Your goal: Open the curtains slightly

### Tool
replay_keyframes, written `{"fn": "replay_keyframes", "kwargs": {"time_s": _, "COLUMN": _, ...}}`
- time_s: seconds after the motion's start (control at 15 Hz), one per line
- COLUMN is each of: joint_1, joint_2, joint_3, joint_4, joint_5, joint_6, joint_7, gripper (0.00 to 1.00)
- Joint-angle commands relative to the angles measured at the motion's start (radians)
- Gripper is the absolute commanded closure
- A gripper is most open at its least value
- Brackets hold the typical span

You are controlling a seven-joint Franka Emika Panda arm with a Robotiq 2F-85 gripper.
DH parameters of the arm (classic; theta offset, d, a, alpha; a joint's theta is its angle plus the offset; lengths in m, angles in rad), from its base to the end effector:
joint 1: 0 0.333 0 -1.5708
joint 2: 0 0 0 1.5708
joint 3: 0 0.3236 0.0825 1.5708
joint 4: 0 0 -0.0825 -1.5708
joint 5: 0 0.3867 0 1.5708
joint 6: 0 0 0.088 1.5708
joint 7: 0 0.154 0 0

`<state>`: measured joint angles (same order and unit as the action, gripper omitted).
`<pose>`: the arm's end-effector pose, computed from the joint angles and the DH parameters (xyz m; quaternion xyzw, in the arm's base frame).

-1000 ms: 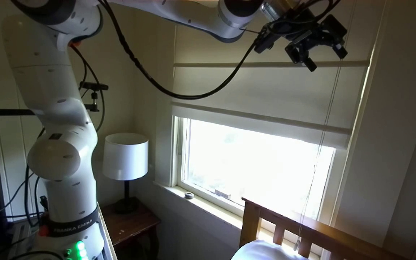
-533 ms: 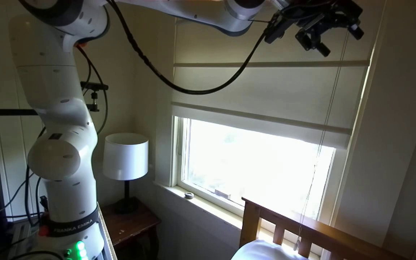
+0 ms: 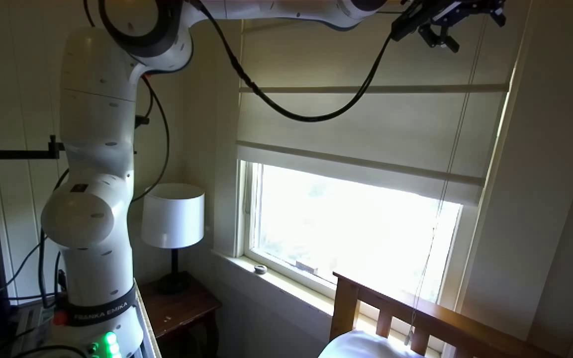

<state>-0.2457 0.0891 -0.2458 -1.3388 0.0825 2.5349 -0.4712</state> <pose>0.5856 -0.2999 0.7962 0.8495 -0.0189 0.4800 0.2181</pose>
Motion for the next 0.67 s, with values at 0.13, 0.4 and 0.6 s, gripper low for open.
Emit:
{"fn": "replay_keyframes", "kwargs": {"time_s": 0.13, "joint_1": -0.077, "joint_2": 0.196, "joint_3": 0.082, "joint_4": 0.284, "joint_5": 0.224, "joint_6": -0.040, "joint_7": -0.155, "gripper": 0.00}}
{"fn": "replay_keyframes", "kwargs": {"time_s": 0.4, "joint_1": -0.144, "joint_2": 0.284, "joint_3": 0.124, "joint_4": 0.407, "joint_5": 0.252, "joint_6": -0.080, "joint_7": -0.124, "gripper": 0.00}}
{"fn": "replay_keyframes", "kwargs": {"time_s": 0.6, "joint_1": -0.158, "joint_2": 0.307, "joint_3": 0.130, "joint_4": 0.456, "joint_5": 0.253, "joint_6": -0.152, "joint_7": -0.130, "gripper": 0.29}}
